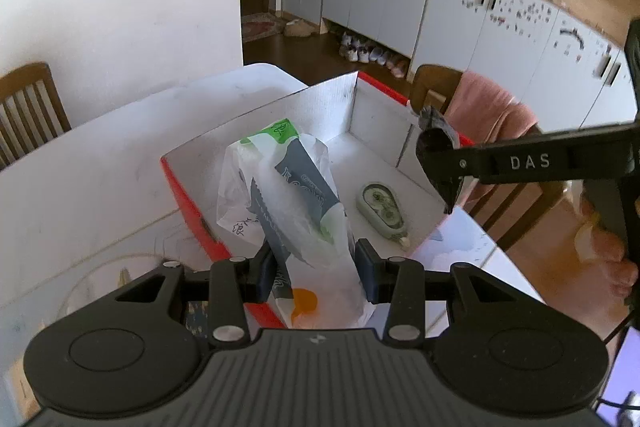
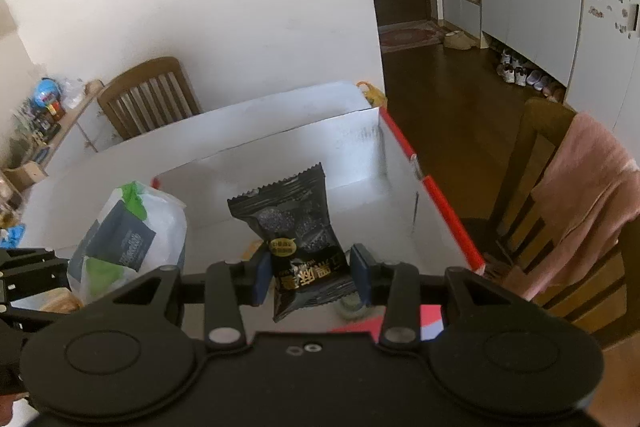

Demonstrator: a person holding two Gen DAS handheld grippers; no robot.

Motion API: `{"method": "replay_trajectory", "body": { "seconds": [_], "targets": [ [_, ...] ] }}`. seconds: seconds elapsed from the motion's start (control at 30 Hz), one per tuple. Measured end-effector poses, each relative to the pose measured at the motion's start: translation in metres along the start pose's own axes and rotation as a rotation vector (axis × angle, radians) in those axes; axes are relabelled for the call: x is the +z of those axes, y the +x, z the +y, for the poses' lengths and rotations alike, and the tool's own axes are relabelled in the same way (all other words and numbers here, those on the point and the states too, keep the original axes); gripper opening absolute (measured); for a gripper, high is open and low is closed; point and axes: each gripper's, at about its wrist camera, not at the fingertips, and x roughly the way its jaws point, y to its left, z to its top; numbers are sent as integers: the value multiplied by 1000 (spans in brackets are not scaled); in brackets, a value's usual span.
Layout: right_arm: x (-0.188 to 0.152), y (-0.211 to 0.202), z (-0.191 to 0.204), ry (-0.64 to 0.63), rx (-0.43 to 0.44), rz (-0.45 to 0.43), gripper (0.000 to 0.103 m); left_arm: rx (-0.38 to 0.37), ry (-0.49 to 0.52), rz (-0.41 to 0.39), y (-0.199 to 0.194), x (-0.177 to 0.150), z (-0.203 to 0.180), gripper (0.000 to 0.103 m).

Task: Organize objects
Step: 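Carry plastic bag in left tool while right tool carries snack packet into red box, then lower and open left tool releasing bag while right tool releases snack packet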

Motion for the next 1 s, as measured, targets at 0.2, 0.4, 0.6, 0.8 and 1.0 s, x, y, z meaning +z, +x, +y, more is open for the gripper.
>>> {"method": "replay_trajectory", "body": {
  "seconds": [0.2, 0.4, 0.6, 0.8, 1.0],
  "targets": [
    [3, 30, -1, -44, -36, 49, 40, 54, 42, 59, 39, 21, -5, 40],
    [-3, 54, 1, -91, -61, 104, 40, 143, 119, 111, 72, 33, -8, 40],
    [-5, 73, 6, -130, -76, 149, 40, 190, 155, 180, 102, 39, -7, 41],
    [-5, 90, 8, -153, -75, 218, 40, 193, 183, 263, 124, 37, -4, 41],
    [-7, 102, 11, -190, -84, 253, 40, 193, 197, 311, 135, 34, -3, 41]
  ]
}}
